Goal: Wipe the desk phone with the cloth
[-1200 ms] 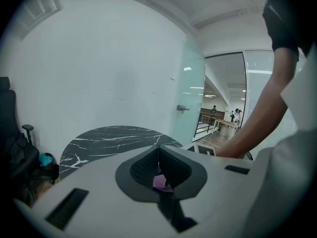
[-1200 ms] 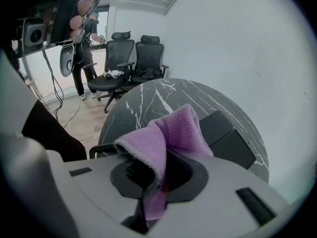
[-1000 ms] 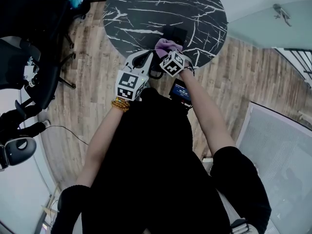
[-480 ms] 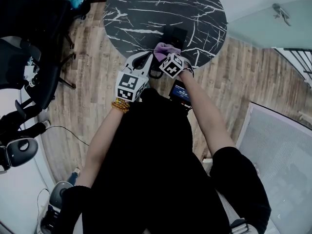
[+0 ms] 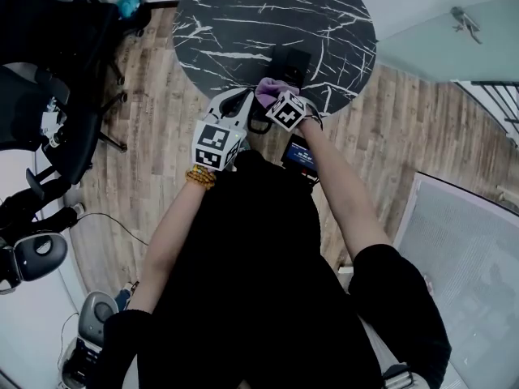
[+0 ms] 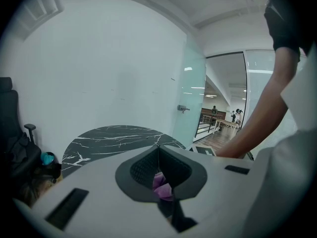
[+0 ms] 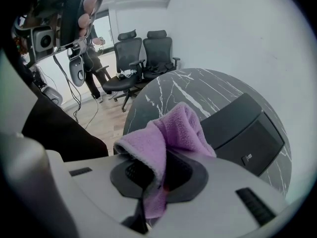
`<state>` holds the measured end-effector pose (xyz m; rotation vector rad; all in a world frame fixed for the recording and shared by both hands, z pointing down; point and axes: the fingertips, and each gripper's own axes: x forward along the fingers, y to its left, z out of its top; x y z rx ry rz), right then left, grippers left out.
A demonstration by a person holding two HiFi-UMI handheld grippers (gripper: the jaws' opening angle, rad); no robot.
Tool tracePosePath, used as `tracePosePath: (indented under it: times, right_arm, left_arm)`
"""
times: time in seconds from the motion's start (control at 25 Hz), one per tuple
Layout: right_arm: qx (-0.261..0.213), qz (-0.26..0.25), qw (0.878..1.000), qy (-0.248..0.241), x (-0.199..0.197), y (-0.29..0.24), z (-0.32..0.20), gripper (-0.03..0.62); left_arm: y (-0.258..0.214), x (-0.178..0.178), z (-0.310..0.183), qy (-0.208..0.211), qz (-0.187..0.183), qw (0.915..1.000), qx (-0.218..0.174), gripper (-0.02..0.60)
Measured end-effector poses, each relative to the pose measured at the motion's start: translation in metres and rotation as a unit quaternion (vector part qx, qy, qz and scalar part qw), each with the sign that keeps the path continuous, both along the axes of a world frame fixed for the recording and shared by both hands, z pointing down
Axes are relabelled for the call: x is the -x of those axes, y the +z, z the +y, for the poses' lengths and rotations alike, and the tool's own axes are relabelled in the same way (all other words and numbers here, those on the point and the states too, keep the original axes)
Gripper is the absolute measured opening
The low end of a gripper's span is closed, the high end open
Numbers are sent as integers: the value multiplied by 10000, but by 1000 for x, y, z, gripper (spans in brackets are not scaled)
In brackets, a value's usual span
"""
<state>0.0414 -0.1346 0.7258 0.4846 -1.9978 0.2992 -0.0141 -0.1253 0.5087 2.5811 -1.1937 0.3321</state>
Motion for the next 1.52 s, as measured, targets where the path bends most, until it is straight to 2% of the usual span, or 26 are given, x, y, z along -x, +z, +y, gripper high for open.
tracePosePath:
  times: [0.32,0.44,0.56,0.64,0.8,0.88,1.04,1.2,1.32,1.52]
  right_arm:
    - [254,94,9991,-333,-1,4,12,58]
    - [317,-6,9972,-678,2,-3,16,58]
    - [113,-314,9971,-678,7,-27,0,58]
    - [-226,-584,9966,-542,9,-52,-25,58]
    - [-1367,-739,9875,-270,-2,-112,-91,58]
    - [-1926,-612,9791,-236,-12,-136,-119,58]
    - [-2867,-106,9566,-513,-27,-165,-153,58]
    - [-3410,401,9386,-324,-42,-170,-173,58]
    - [-3296,654,9415,-240,-47,-150,-174,58]
    - [-2584,976,9609,-178,-57,-95,-160,58]
  left_arm:
    - [2,2,1,-58,20,10000,-4,14]
    - [1,5,1,-101,23,9999,-8,15]
    - [1,6,0,-125,25,9999,-14,14]
    - [1,5,-1,-127,25,9999,-19,15]
    - [0,2,-2,-109,48,9999,-42,15]
    - [0,1,-2,-104,7,9999,-65,15]
    - [0,0,-2,-77,-121,9998,-126,14]
    - [0,3,-2,-133,-143,9998,-101,15]
    - [2,5,-2,-160,-176,9997,-76,15]
    - [4,6,-2,-193,-212,9996,-56,15]
